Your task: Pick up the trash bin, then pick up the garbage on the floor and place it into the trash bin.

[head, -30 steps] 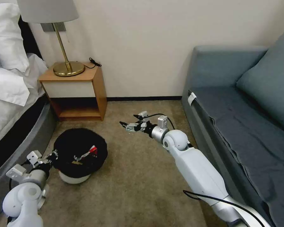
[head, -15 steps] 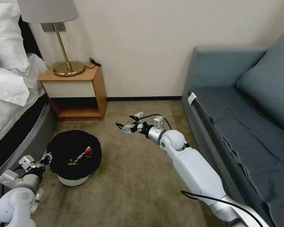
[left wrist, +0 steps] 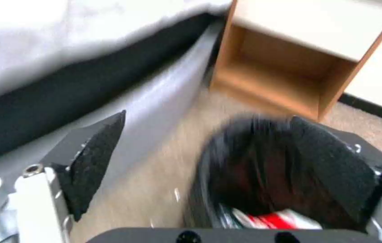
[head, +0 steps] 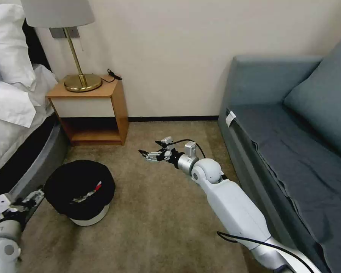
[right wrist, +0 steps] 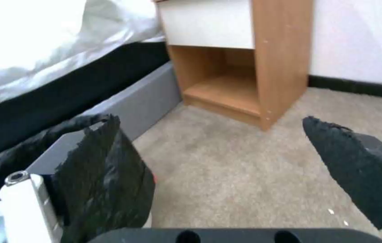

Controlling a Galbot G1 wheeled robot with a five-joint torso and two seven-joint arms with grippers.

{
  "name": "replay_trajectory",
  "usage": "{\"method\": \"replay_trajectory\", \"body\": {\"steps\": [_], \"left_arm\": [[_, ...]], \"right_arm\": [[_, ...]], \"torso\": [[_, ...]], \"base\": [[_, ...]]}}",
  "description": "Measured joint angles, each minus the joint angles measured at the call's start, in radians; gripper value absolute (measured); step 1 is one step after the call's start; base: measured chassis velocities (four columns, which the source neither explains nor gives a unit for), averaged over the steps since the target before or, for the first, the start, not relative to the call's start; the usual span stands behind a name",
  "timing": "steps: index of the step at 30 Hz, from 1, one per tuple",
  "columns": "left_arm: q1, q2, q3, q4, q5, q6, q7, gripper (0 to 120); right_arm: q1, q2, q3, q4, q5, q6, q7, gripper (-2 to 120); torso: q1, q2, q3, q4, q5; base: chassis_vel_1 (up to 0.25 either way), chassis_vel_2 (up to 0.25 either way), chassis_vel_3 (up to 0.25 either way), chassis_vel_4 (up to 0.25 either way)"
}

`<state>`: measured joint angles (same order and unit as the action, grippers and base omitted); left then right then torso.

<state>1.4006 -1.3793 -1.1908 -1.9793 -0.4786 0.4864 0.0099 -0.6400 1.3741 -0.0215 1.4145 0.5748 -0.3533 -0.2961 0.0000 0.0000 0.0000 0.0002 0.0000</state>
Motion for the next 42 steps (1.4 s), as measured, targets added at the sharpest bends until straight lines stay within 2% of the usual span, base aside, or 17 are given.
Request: {"method": "replay_trajectory", "body": {"steps": [3,4,5,8,9,12,13,14,16,19,20,24,32,42], "left_arm": [[-0.033,0.048,0.049,-0.005,0.09,-0.059,0.072,100],[-0.062,0.071,0.085,0.005,0.116,-0.099,0.114,100],[-0.062,0.071,0.085,0.005,0.116,-0.099,0.114,100],[-0.117,0.098,0.16,0.029,0.139,-0.132,0.189,100],[-0.117,0.098,0.16,0.029,0.139,-0.132,0.189,100],[-0.165,0.1,0.249,0.062,0.16,-0.138,0.209,100],[-0.174,0.099,0.27,0.072,0.165,-0.139,0.209,100],[-0.174,0.099,0.27,0.072,0.165,-0.139,0.209,100],[-0.197,0.089,0.323,0.105,0.185,-0.145,0.2,100],[-0.219,0.076,0.369,0.15,0.223,-0.18,0.214,100],[-0.219,0.076,0.369,0.15,0.223,-0.18,0.214,100],[-0.251,0.057,0.431,0.223,0.265,-0.214,0.244,100],[-0.274,0.032,0.479,0.263,0.285,-0.221,0.243,100],[-0.274,0.031,0.478,0.263,0.284,-0.221,0.238,100]], "right_arm": [[0.0,0.01,0.012,-0.007,0.033,-0.018,0.055,100],[-0.002,0.017,0.023,-0.011,0.043,-0.029,0.078,100],[-0.002,0.017,0.023,-0.011,0.043,-0.029,0.078,100],[-0.014,0.035,0.059,-0.028,0.056,-0.037,0.104,100],[-0.014,0.035,0.059,-0.028,0.056,-0.037,0.104,100],[-0.032,0.049,0.099,-0.048,0.074,-0.037,0.124,100],[-0.035,0.053,0.109,-0.055,0.075,-0.036,0.129,100],[-0.035,0.053,0.109,-0.055,0.075,-0.036,0.129,100],[-0.043,0.067,0.142,-0.08,0.076,-0.028,0.136,100],[-0.045,0.09,0.19,-0.13,0.067,-0.01,0.14,100],[-0.045,0.09,0.19,-0.13,0.067,-0.01,0.14,100],[-0.044,0.123,0.253,-0.23,0.055,0.025,0.142,100],[-0.045,0.155,0.293,-0.301,0.049,0.05,0.142,100],[-0.046,0.157,0.294,-0.304,0.051,0.049,0.142,100]], "torso": [[0.0,0.0,0.0,0.0001,-0.0001],[0.0,0.0,0.0,-0.0003,0.0001],[0.0,0.0,0.0,-0.0003,0.0001],[0.0,0.0,0.0,-0.0006,0.0],[0.0,0.0,0.0,-0.0006,0.0],[0.0,0.0,0.0,-0.0003,0.0001],[0.0,0.0,0.0,-0.0004,0.0001],[0.0,0.0,0.0,-0.0004,0.0001],[0.0,0.0,0.0,-0.0004,0.0],[0.0,0.0,0.0,-0.0002,0.0],[0.0,0.0,0.0,-0.0002,0.0],[0.0,0.0,0.0,-0.0004,0.0],[0.0,0.0,0.0,-0.0004,0.0001],[0.0,0.0,0.0,-0.0001,0.0]], "base": [[0.0,0.0,0.0,0.0],[0.0,0.0,0.0,0.0],[0.0,0.0,0.0,0.0],[0.0,0.0,0.0,0.0],[0.0,0.0,0.0,0.0],[0.0,0.0,0.0,0.0],[0.0,0.0,0.0,0.0],[0.0,0.0,0.0,0.0],[0.0,0.0,0.0,0.0],[0.0,0.0,0.0,0.0],[0.0,0.0,0.0,0.0],[0.0,0.0,0.0,0.0],[0.0,0.0,0.0,0.0],[0.0,0.0,0.0,0.0]]}}
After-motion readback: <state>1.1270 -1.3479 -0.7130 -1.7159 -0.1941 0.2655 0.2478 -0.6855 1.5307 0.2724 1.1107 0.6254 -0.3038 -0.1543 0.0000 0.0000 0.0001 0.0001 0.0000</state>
